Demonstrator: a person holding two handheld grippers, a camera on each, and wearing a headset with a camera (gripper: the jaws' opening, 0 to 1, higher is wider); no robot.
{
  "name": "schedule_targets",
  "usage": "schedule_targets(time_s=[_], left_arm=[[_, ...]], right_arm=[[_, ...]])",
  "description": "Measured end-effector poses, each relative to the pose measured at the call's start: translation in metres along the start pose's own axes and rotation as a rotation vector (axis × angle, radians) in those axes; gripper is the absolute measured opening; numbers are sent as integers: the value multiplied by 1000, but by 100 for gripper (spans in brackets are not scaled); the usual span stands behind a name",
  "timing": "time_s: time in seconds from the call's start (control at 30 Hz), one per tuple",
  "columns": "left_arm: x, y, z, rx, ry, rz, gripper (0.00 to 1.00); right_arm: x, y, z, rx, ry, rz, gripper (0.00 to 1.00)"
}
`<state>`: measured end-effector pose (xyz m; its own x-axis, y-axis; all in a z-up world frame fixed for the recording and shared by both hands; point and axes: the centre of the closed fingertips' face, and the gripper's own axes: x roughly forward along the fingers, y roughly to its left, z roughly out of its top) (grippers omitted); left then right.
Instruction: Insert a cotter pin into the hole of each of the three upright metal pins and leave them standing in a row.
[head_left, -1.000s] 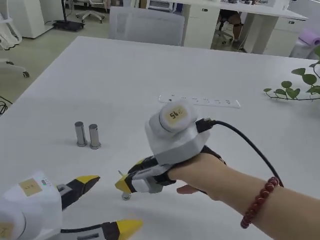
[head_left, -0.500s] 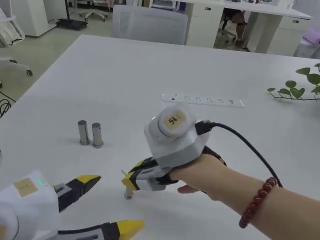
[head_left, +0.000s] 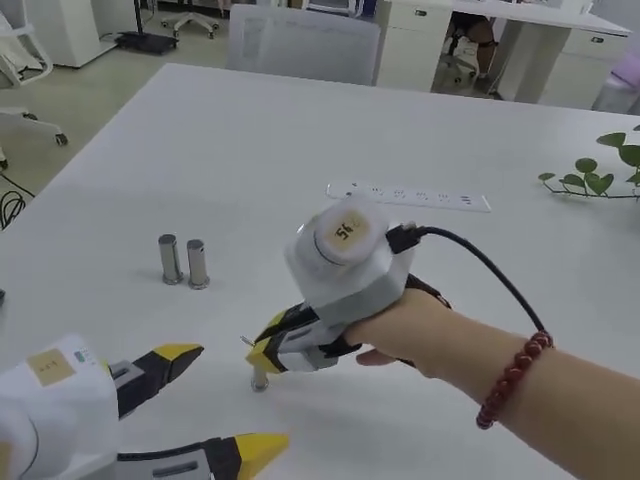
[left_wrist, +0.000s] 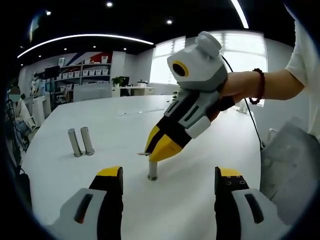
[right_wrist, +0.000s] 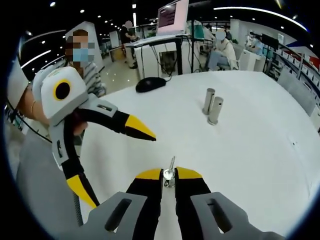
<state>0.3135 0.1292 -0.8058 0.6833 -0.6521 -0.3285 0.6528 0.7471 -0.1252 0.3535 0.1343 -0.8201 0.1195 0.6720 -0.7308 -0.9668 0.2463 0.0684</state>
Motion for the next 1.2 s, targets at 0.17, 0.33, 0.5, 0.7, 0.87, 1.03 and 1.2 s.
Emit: schedule_targets(time_s=[0.17, 0.33, 0.5, 0.7, 0.87, 1.03, 1.2], left_arm=[[-1, 0, 0, -3, -2, -1, 74], [-1, 0, 0, -4, -4, -4, 74], [-1, 1, 0, -6, -4, -2, 74], [0, 1, -2, -11, 2, 0, 74], [0, 0, -1, -14, -2, -3, 74], [0, -1, 0, -16, -5, -8, 74], [-1, -2, -1, -17, -4, -12, 74]], right_arm=[[-1, 2, -1, -59, 12, 49, 10], [-2, 3, -1, -128, 17, 87, 9], [-4, 6, -2, -185, 21, 121, 9], [-6, 12, -2, -231, 18, 158, 9], [-8, 11, 1, -240, 10, 170, 9], [-8, 10, -2, -274, 22, 193, 9], [-9, 10, -5, -297, 30, 222, 9]])
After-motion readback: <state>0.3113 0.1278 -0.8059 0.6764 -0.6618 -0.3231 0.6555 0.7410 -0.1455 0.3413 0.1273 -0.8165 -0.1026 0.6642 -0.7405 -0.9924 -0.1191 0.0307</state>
